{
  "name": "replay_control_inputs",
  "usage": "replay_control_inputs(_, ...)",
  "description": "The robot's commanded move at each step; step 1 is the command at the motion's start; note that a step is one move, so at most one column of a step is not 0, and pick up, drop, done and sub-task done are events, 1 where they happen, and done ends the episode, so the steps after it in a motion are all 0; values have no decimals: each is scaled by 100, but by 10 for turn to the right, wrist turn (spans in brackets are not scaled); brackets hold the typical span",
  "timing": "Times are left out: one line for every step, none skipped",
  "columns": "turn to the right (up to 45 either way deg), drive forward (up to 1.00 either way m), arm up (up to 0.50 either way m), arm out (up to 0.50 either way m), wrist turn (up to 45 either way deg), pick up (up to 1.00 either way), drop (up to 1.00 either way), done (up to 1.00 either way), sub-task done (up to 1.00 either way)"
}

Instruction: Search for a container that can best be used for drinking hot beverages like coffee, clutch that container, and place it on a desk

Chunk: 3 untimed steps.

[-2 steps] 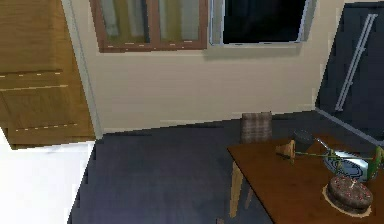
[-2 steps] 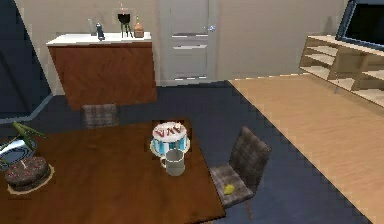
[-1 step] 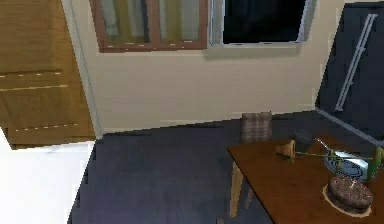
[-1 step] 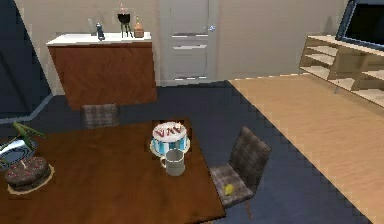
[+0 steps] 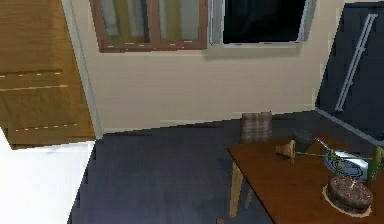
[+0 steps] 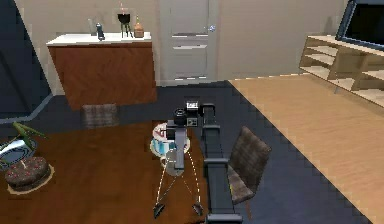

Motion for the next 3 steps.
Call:
replay_control_inputs(0,0,0,0,450,0,0,0,0)
replay_control_inputs(0,0,0,0,450,0,0,0,0)
replay_control_inputs(0,0,0,0,450,0,0,0,0)
